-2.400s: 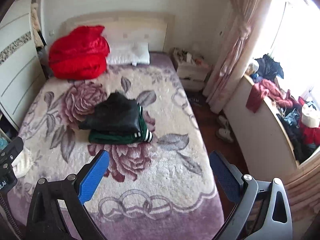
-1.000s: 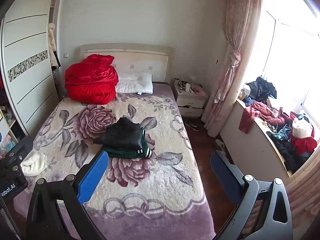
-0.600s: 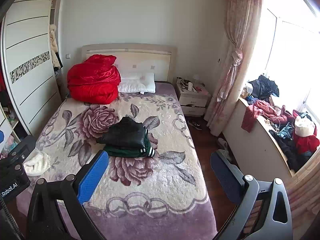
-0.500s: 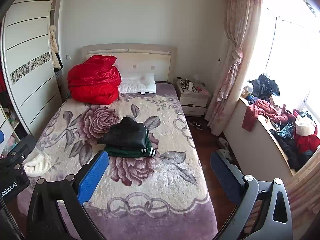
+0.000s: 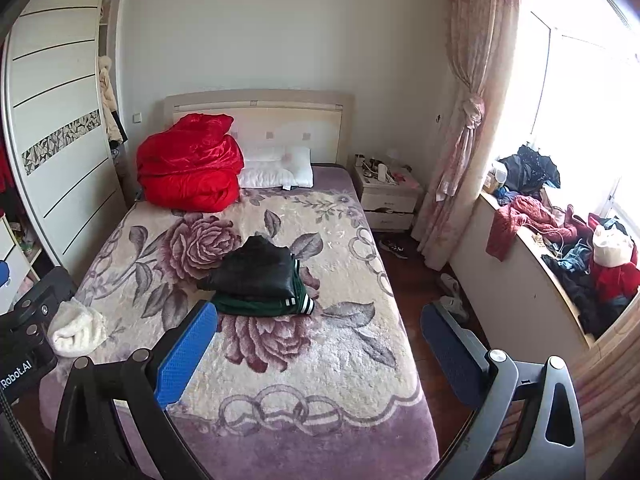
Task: Fold large clothes
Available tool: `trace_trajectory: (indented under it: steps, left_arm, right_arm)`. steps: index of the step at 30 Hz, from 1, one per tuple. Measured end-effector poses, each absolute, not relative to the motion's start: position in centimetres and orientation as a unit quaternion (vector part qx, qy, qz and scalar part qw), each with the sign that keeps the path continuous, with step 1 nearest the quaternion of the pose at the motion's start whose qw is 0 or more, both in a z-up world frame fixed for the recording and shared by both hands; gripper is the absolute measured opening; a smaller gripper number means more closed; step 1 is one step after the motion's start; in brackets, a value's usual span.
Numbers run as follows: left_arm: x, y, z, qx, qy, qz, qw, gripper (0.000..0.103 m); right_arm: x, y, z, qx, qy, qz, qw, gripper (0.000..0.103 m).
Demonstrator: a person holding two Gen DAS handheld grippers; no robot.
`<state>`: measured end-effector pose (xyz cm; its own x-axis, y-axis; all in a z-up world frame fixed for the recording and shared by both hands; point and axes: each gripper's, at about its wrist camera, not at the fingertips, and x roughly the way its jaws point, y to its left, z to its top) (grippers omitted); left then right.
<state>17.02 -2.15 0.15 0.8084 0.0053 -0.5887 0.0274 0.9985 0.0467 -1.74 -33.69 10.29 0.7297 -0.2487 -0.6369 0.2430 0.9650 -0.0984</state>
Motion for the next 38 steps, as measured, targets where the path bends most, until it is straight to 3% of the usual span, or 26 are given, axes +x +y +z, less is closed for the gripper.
trace_trajectory:
  steps: [38]
  left_arm:
    - [16.6, -1.7, 0.4, 0.034, 0.303, -0.015, 0.952, 0.102]
  right_arm:
    - [-3.7, -32.3, 9.5, 0.002, 0.342, -0.137, 0.93, 0.103]
